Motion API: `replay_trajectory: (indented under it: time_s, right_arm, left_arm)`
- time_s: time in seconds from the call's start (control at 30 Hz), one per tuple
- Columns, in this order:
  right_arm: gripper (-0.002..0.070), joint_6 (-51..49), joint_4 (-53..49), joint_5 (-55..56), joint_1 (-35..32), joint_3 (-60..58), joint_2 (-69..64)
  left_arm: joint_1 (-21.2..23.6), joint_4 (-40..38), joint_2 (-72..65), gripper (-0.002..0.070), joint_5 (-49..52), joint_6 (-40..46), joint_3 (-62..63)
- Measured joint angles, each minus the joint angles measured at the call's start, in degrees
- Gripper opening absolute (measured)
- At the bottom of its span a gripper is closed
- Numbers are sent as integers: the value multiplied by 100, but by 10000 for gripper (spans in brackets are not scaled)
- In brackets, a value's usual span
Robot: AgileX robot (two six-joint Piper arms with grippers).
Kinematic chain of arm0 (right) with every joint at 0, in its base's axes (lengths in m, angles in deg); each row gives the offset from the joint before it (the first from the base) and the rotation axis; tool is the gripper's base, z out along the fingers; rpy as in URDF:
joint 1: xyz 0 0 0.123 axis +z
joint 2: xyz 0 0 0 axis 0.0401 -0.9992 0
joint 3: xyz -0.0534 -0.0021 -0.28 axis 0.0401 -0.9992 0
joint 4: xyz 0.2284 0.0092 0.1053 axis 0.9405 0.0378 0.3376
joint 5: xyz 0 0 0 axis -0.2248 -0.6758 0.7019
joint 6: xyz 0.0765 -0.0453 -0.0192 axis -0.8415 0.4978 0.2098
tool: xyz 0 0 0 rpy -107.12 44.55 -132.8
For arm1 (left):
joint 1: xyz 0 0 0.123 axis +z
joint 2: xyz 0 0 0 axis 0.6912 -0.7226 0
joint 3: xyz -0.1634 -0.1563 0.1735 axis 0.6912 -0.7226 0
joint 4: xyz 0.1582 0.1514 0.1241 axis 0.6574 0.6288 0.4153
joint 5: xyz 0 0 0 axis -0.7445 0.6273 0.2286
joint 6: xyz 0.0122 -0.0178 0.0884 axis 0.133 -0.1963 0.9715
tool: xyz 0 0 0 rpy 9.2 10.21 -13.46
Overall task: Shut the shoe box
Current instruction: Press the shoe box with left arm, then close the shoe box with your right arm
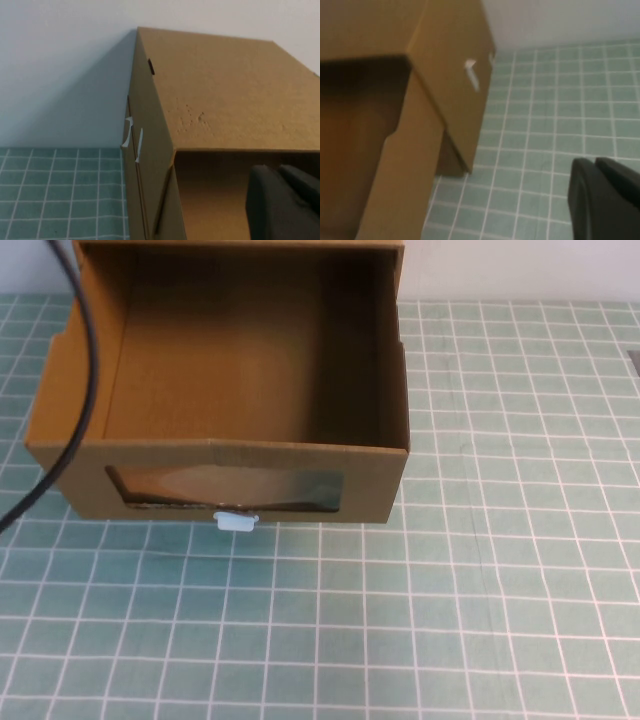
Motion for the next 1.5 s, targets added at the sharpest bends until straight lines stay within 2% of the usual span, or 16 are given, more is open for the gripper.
replay_trajectory:
  time_s: [0.1, 0.33, 0.5, 0.6, 0.7, 0.9, 1.0, 1.13, 1.33, 1.5]
  right_arm:
    - [-14, 1218, 425, -566, 306, 313, -377]
    - [-14, 2417, 731, -1519, 1040, 1249, -1140]
    - [-14, 2840, 787, -1544, 2037, 1387, -1208]
    - [-14, 2863, 627, -1492, 2793, 1387, -1340]
    - [-14, 2613, 44, -1277, 3569, 1387, -1542]
    - [-14, 1116, -2835, -843, 5042, 1387, -1858]
    - [-14, 748, -3511, -771, 5514, 1387, -2014]
    - [-14, 633, -3492, -711, 5819, 1387, -2355]
    - [-14, 600, -3130, -294, 5876, 1387, -3011]
    - [-14, 1078, -3095, 109, 5876, 1387, -3203]
  left_arm:
    - [0, -56, -506, -5, 565, 456, 688]
    - [0, -179, -1975, -5, 2010, 1311, 2765]
    - [0, -1101, -3074, -5, 3088, 2270, 4019]
    - [0, -1619, -3618, -5, 3568, 2668, 4608]
    - [0, -1949, -4070, -5, 3824, 2796, 4994]
    - [0, -2314, -4736, -5, 3894, 2833, 5311]
    - [0, -2416, -4960, -5, 3894, 2833, 5332]
    - [0, -2560, -5037, -5, 3872, 2845, 5372]
    - [0, -2582, -5053, -5, 3845, 2857, 5385]
    - [0, -2604, -5053, -5, 3855, 2857, 5385]
